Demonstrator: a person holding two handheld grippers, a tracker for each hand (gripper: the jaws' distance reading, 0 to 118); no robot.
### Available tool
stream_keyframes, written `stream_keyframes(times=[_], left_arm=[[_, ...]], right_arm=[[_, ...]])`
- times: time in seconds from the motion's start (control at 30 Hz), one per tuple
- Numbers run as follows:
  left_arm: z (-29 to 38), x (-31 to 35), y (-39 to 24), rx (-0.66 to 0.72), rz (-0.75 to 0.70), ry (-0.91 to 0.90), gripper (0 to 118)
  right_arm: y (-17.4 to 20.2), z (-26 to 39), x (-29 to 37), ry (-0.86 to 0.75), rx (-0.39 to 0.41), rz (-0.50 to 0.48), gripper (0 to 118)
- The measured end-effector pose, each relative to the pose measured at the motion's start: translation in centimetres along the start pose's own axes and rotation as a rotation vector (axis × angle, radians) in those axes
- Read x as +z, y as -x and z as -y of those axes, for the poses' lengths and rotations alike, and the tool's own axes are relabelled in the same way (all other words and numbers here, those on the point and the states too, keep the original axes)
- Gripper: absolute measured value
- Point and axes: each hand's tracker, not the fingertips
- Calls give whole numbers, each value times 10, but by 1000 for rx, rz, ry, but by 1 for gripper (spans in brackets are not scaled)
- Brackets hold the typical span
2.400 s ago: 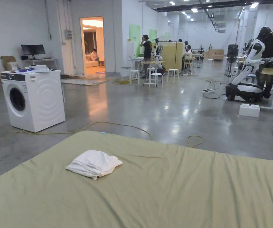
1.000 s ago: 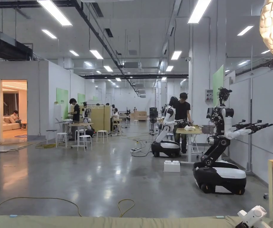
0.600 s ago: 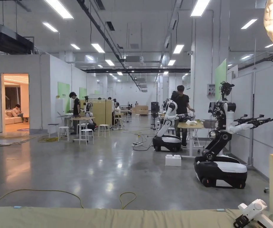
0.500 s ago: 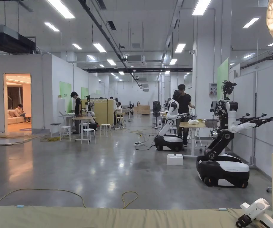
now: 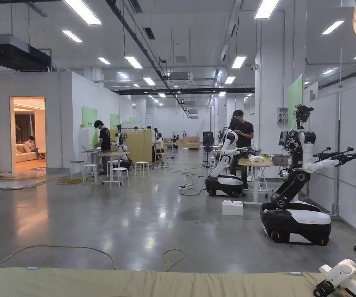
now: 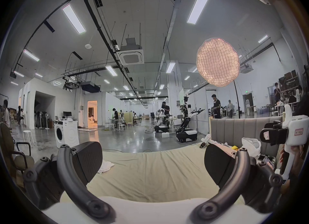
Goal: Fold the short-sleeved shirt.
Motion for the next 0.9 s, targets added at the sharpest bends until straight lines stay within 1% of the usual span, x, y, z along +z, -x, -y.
stream_keyframes(times=[0.17,0.43,0.7,0.9], left_arm=[[-2,-3,3,32,-8,12,118],[-3,0,8,89,-7,29,118],[-3,0,8,98,-18,46,118],[-1,0,6,97,-13,76,118]], right_arm=[[2,0,0,-2,7,1,118],[0,-1,0,-3,-9,2,118],[-4,1,1,5,-39,-7,118],[-7,0,-1,9,-44,-1,118]])
